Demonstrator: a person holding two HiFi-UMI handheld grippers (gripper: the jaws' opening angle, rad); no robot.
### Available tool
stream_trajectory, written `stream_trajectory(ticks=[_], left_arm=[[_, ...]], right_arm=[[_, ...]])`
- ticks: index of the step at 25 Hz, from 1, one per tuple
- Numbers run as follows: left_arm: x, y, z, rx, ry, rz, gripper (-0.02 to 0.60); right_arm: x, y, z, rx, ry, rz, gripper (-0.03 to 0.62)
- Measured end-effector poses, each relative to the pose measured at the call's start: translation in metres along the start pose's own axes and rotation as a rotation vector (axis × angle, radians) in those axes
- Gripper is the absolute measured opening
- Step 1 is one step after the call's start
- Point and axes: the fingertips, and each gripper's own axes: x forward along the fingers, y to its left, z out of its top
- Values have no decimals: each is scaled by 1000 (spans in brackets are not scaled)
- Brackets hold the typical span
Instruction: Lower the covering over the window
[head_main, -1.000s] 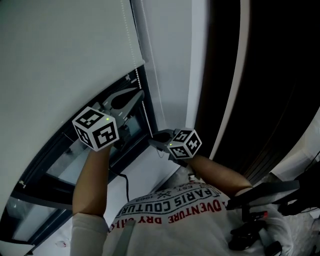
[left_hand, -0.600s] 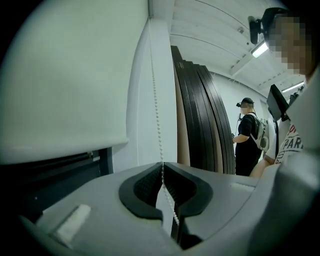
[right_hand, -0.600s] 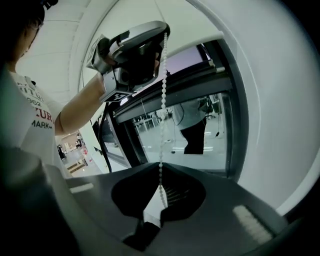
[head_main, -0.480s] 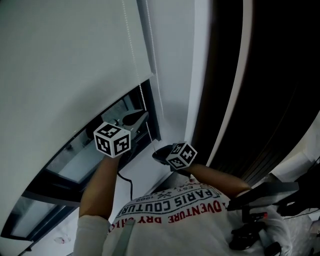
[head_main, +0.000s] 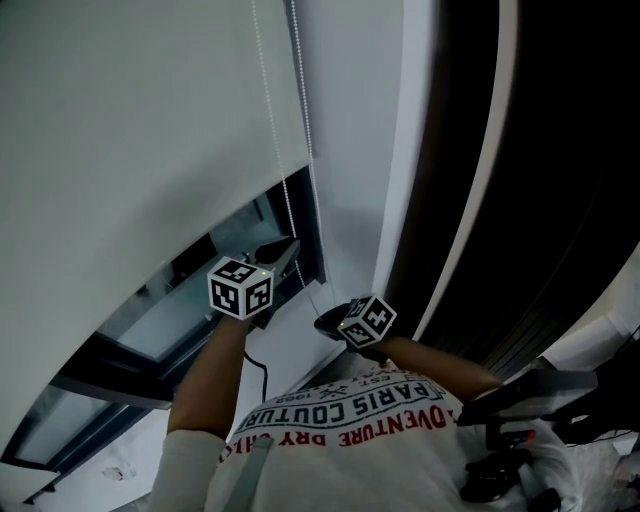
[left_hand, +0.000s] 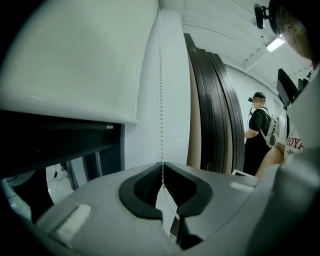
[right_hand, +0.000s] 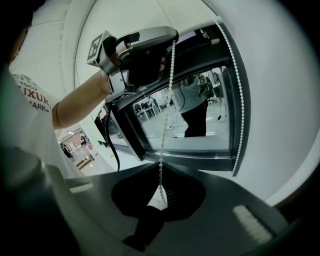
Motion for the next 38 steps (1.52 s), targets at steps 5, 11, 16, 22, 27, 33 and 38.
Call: stream_trajectory(ticks=[5,11,16,22,27,33,38], left_arm=[[-3,4,8,28,-32,43,23],[-13,-1,2,-9,-92,66,78],[-19,-15,3,-52,-131,32,103],[-40,-41,-6,-95,-153,1,103],[-67,-84,-14,-75,-141,-47,98],[-135,-161,-17,-77,-110,-131,3],[-167,-195,-23,-51,-84,-157,2]], right_arm=[[-3,-1,7,-12,-17,-7,15],[-15,-10,21,-20,-98,-82,20],[-49,-18,43,-73,-196,-178,87],[-82,-11,62,-170,-251,-309,214],[-103,31,66,-137,-332,-301,220],[-133,140,67,-186,-459,-238,24],[-147,190,66,-156,-513,-165,-1]])
